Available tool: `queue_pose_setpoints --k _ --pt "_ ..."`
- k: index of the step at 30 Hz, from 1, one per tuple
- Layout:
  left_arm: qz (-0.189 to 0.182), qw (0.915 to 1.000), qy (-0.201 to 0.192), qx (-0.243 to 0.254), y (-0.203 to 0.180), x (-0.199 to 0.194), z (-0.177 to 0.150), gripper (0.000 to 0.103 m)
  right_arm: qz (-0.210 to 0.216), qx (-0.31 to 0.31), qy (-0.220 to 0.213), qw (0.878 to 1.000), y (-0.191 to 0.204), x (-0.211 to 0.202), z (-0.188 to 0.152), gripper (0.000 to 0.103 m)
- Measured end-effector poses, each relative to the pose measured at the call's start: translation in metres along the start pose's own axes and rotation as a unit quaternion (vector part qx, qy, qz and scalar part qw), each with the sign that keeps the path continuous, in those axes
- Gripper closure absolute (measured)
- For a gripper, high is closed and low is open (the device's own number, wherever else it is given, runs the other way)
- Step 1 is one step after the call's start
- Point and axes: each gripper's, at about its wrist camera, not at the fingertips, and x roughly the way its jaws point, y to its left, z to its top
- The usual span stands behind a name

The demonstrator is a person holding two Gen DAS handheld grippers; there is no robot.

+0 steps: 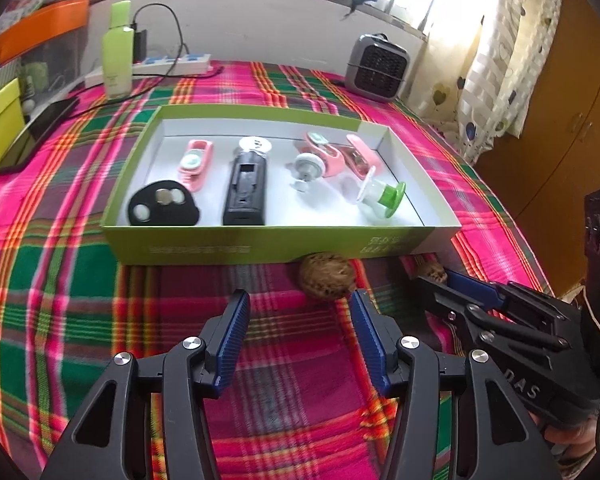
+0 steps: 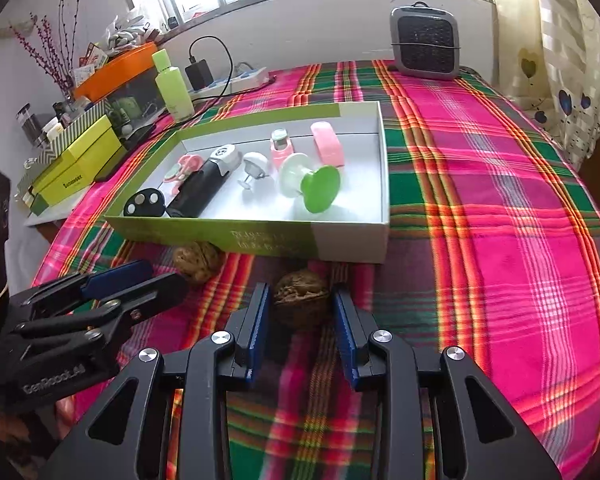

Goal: Organize objects
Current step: 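Grasp one walnut with the left gripper while the right grasps the other walnut, then lift and carry both walnuts over the box with both grippers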

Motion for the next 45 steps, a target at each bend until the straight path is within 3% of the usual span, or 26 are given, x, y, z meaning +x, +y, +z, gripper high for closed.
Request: queue_pose_setpoints --k 21,30,45 --pt "0.041 0.9991 -0.003 0.001 -0.013 0.016 0.011 0.052 0.016 -0.004 0.005 1.000 -0.007 0.000 0.000 0.070" --pt "0.064 0.9979 -0.009 0.001 -0.010 0.013 0.007 0.072 0.018 -0.005 0.005 1.000 -0.008 0.001 0.001 0.070" --pt "0.073 0.9972 -0.012 0.002 -0.011 0.004 -0.003 0.072 0.026 -0.024 0.009 0.999 0.000 0.003 0.000 0.070"
